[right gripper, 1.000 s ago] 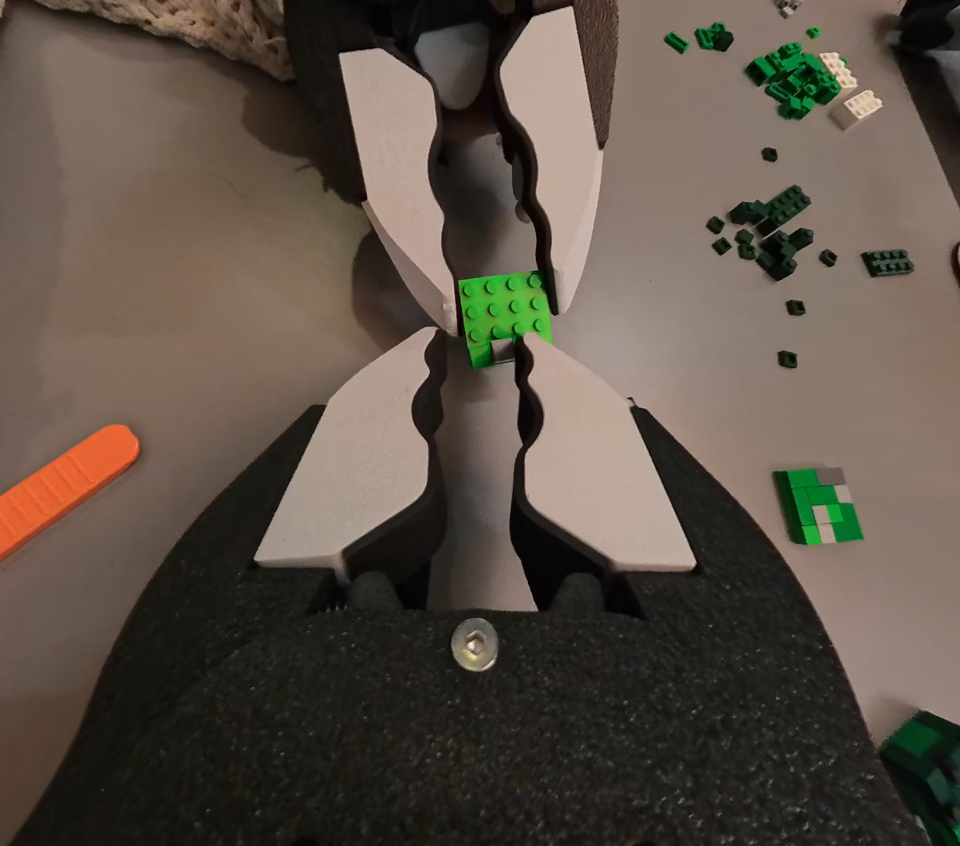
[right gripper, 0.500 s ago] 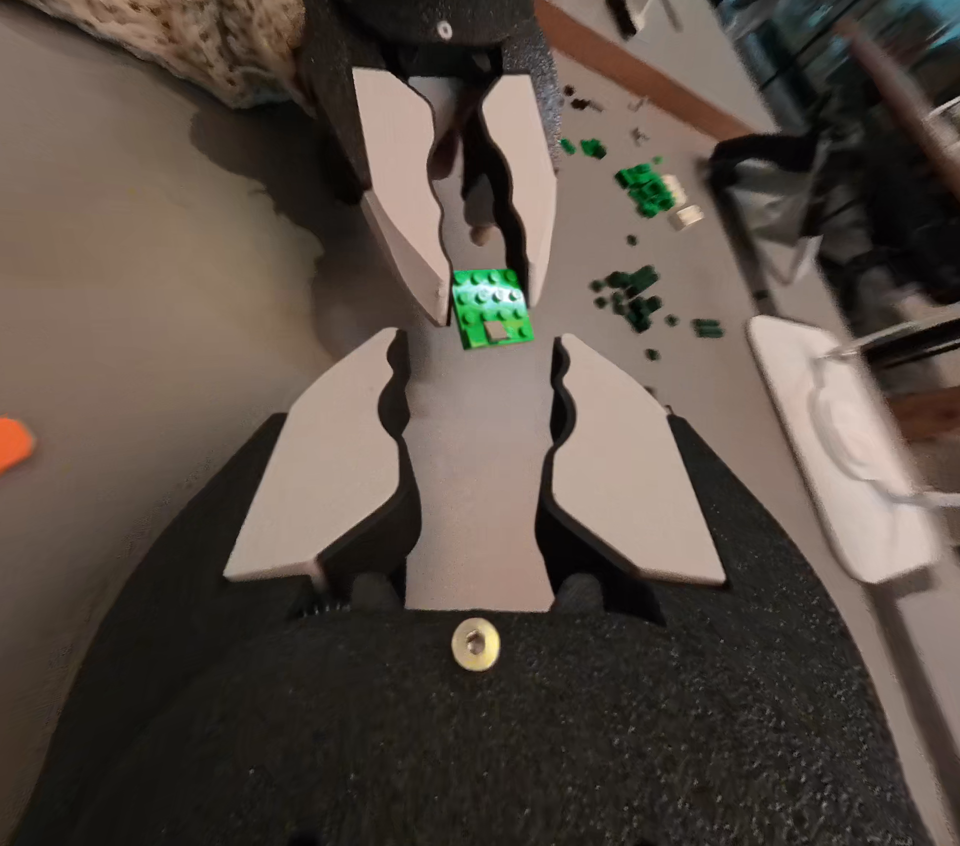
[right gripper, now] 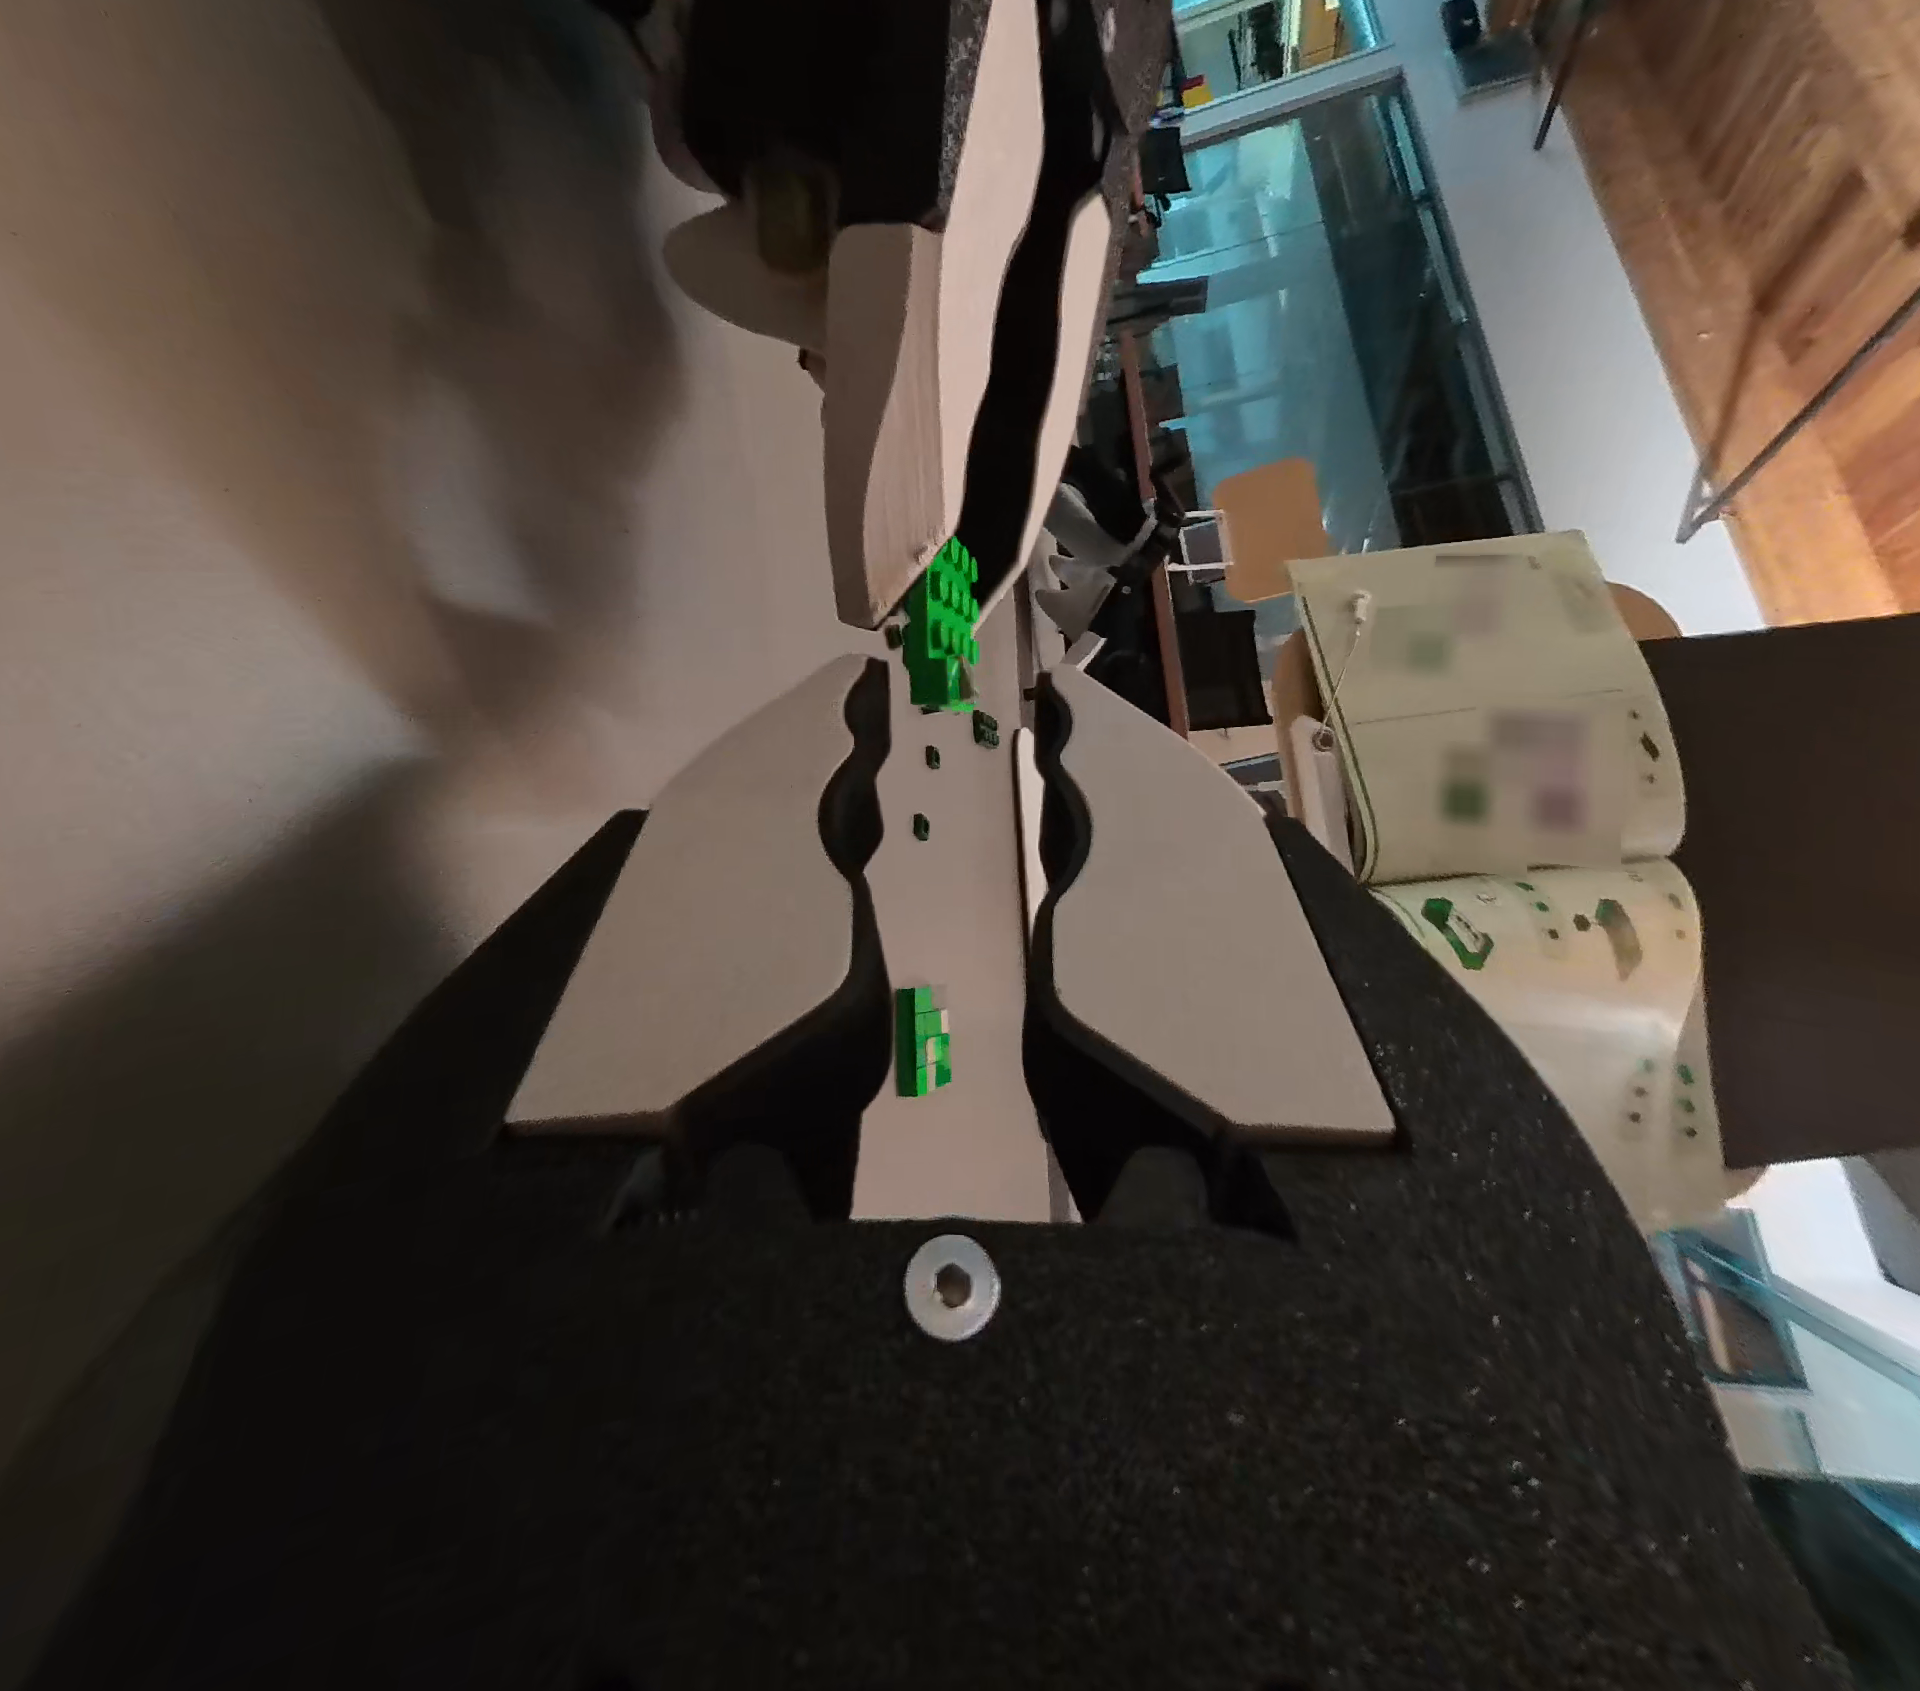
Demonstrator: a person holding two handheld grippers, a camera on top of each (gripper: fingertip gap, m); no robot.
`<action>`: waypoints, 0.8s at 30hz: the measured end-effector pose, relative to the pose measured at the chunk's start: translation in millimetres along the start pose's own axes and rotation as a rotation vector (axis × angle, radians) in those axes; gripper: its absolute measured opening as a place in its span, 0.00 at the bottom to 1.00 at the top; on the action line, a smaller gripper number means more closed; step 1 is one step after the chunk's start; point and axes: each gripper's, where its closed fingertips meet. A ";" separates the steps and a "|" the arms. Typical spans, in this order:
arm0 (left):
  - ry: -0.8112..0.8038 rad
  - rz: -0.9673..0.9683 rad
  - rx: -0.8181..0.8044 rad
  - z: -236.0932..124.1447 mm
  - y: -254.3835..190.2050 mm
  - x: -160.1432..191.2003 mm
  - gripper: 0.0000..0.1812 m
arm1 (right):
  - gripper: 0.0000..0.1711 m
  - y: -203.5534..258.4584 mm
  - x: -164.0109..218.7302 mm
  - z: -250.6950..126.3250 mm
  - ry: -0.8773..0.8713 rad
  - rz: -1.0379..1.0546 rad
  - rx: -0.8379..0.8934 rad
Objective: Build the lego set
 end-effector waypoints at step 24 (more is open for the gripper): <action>0.056 0.002 0.071 3.1 -11.5 7.1 0.20 | 0.05 11.0 -1.7 -5.0 0.007 -0.242 -0.069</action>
Point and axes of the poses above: each gripper's, where its closed fingertips meet, z out along the fingers, x out of its underside, y = z × x across the jaws, and after that the axes turned 1 degree about -x, right-handed
